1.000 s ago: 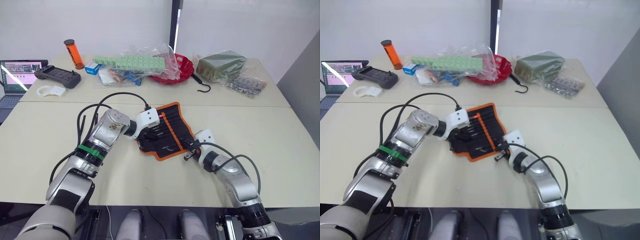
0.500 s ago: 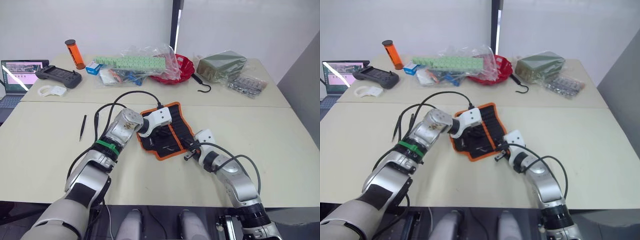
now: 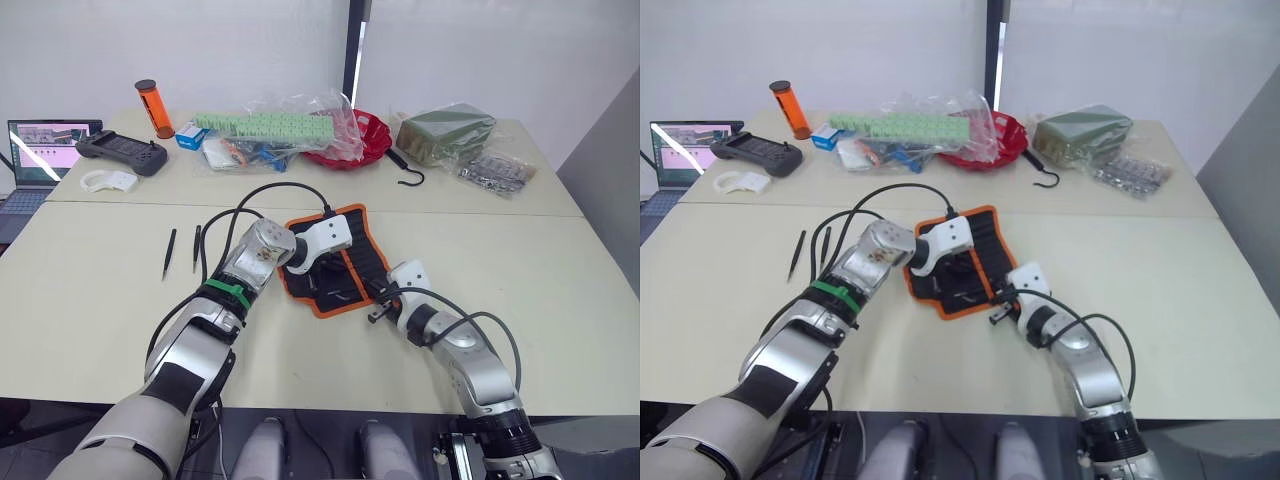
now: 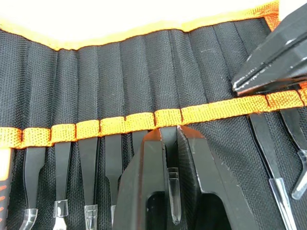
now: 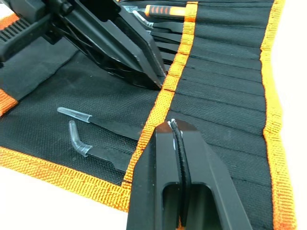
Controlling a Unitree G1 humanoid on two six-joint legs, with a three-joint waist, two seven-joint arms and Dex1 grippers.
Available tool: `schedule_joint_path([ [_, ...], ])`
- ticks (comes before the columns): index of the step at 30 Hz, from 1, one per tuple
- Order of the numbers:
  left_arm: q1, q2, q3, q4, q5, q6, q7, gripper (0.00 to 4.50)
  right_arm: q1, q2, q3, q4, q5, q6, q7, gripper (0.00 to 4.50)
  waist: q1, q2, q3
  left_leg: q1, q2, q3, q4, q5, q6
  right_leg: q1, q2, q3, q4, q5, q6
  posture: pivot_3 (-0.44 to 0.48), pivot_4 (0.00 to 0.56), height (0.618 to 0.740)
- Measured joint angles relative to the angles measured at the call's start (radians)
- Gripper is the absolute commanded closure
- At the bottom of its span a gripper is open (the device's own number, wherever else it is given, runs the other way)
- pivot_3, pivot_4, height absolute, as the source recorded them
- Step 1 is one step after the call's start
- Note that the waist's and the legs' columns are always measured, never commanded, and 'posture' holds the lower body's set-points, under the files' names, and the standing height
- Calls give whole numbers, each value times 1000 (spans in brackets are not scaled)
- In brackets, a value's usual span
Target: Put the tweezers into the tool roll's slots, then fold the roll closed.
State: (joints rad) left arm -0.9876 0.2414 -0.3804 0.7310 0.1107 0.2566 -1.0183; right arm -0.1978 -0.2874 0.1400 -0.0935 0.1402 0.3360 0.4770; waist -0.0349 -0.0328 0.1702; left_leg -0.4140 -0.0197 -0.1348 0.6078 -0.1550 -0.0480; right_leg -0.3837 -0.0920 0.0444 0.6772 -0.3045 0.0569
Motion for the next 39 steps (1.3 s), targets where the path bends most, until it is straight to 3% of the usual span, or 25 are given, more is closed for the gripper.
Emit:
schedule_joint_path([
  [8,62,80,24,-239,-25,163,-55,265,-13,0,8,15,0,-11,17,4500,-13,0,0,1,1,0,-2,0,0,-1,0,0,2,0,0,0,150,740],
  [15,163,196,139,-512,-120,378,-53,265,-50,7,10,67,0,-33,35,4500,-16,0,0,1,2,0,-1,0,0,-2,1,0,2,0,0,0,150,740],
  [21,253,339,369,-639,-201,439,30,265,-70,11,18,94,-1,-41,50,4500,-24,1,0,4,2,0,-3,-1,1,-1,0,0,3,0,0,0,150,740],
  [26,455,416,559,-746,-251,403,125,265,-78,3,21,108,-1,-44,71,4500,-24,1,0,6,2,0,-4,-1,1,0,0,0,3,0,-1,0,150,740],
  [30,623,421,767,-826,-339,513,196,265,-99,-1,23,144,0,-52,93,4500,-25,0,-1,8,3,1,-5,-1,1,1,0,1,2,0,-1,0,150,740],
  [35,839,411,920,-913,-391,510,250,265,-116,-20,18,184,0,-80,131,4500,-19,-1,-1,9,3,1,-6,-1,1,1,0,1,2,0,-1,0,150,740],
  [39,1026,273,1110,-1040,-441,461,354,265,-140,-24,12,232,0,-99,158,4500,-11,-2,-2,17,4,3,-9,-1,0,11,-1,1,-6,1,-3,0,150,740],
])
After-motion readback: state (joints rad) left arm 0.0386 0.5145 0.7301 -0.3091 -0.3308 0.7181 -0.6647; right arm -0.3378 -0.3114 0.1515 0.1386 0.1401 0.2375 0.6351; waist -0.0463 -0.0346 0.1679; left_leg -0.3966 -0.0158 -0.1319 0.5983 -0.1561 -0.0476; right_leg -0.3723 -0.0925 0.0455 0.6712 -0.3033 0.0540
